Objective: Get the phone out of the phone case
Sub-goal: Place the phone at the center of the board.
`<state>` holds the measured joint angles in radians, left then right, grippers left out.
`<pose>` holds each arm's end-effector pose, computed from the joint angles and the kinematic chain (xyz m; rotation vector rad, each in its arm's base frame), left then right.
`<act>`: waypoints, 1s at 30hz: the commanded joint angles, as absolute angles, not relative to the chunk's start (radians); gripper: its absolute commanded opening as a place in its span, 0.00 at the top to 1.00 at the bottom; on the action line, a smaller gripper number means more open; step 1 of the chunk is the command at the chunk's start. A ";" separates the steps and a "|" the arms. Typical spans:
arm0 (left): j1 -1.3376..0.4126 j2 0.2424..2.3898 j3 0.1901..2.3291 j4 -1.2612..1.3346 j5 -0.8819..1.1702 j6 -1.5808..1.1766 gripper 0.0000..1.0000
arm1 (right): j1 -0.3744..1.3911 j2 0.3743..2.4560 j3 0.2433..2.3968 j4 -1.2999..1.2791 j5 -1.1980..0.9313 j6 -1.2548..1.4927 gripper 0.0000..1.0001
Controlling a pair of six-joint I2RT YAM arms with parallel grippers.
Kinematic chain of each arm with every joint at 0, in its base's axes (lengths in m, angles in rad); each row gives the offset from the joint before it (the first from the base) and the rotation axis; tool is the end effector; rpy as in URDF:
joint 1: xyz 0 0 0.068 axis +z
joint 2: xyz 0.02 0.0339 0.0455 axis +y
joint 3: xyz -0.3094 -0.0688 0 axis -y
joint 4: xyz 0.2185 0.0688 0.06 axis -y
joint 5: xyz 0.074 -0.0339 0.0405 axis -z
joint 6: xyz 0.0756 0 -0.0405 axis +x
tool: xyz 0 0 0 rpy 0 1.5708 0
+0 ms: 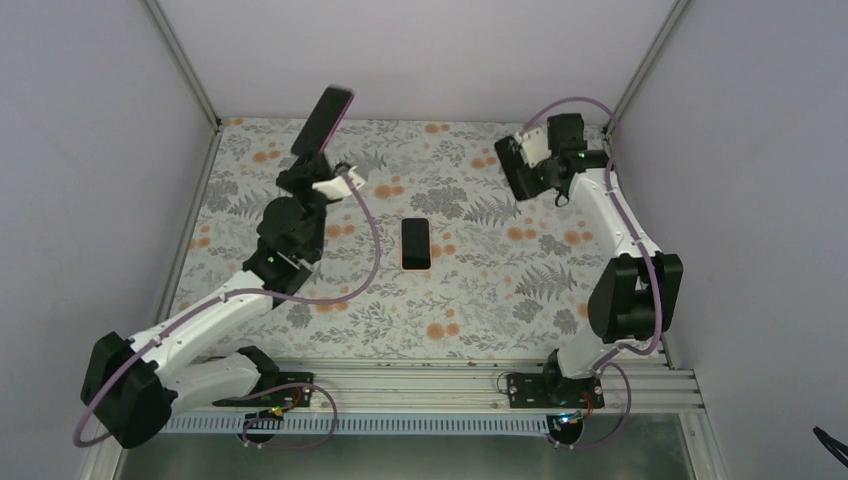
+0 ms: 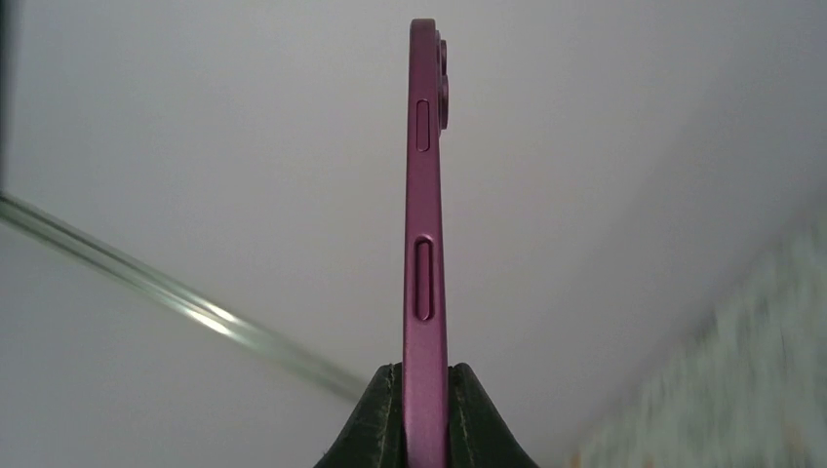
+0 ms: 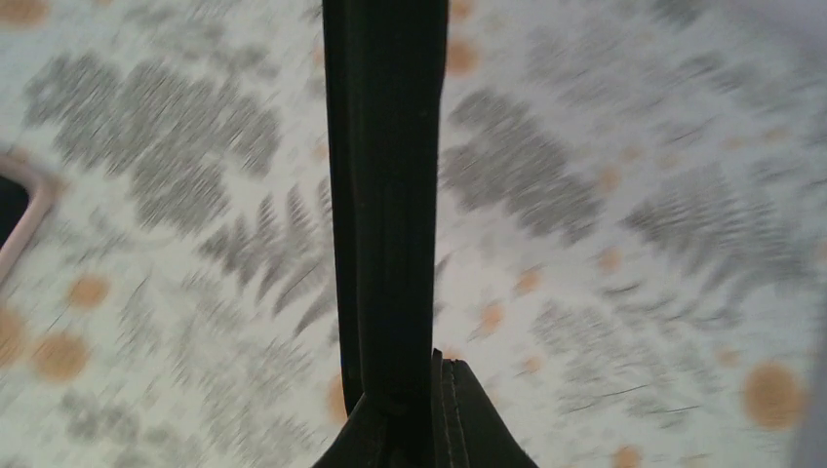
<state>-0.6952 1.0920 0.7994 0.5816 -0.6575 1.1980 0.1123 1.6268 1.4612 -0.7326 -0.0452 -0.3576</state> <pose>0.2080 -0.1133 0.4207 0.6895 1.2107 0.8412 0.3533 0.0433 0.3286 -0.5936 2.3960 -0.0502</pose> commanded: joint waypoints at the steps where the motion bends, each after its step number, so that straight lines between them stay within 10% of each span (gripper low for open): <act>1: -0.542 1.054 0.590 0.382 -0.580 1.288 0.98 | 0.113 1.669 1.391 -0.891 -0.289 -0.473 0.97; 13: -0.422 1.317 0.502 0.113 -0.619 1.197 0.97 | 0.040 1.943 1.422 -0.925 -0.347 -0.498 0.96; 17: -0.457 1.348 0.562 -0.072 -0.544 1.102 0.82 | 0.025 1.982 1.451 -0.922 -0.324 -0.497 0.96; 23: -0.521 1.336 0.647 -0.396 -0.330 1.005 0.44 | 0.007 1.976 1.465 -0.884 -0.201 -0.492 0.61; 30: -0.548 1.359 0.845 -0.677 -0.163 0.904 0.28 | 0.011 1.851 1.425 -0.838 0.023 -0.526 0.28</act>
<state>-0.5354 1.3552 0.7357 -0.4709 -0.2924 0.9863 0.0128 1.9537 1.4387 -0.8715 -0.1341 -0.5003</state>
